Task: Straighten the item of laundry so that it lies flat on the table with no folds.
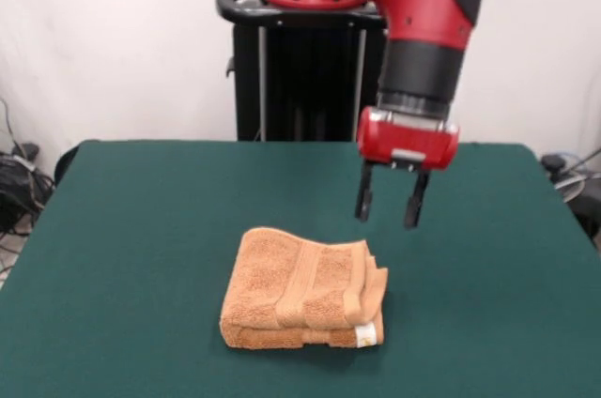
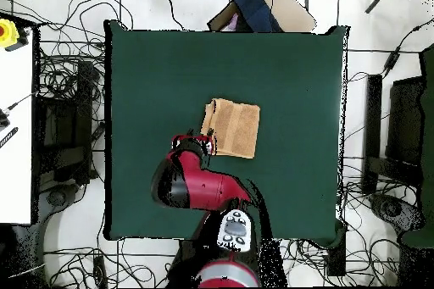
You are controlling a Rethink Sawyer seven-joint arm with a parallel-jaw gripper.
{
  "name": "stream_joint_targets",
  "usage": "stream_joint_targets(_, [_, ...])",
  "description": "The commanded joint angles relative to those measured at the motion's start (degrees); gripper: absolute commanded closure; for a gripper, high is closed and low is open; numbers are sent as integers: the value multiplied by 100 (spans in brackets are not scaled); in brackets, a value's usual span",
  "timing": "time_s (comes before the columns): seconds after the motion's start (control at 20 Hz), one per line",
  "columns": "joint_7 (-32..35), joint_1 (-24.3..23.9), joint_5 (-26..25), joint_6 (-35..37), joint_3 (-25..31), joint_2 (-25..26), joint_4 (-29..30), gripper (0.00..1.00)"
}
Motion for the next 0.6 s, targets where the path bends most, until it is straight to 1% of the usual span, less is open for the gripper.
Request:
stream_joint_targets(0.05, [1409,40,519,-602,19,845,-426,0])
stream_joint_targets(0.3, [1430,-22,601,-1544,-3,1337,-581,0])
stream_joint_targets(0.45, [1346,-90,574,-1617,35,1394,-612,0])
stream_joint_targets(0.6, [1210,3,705,-1707,-73,1570,-640,0])
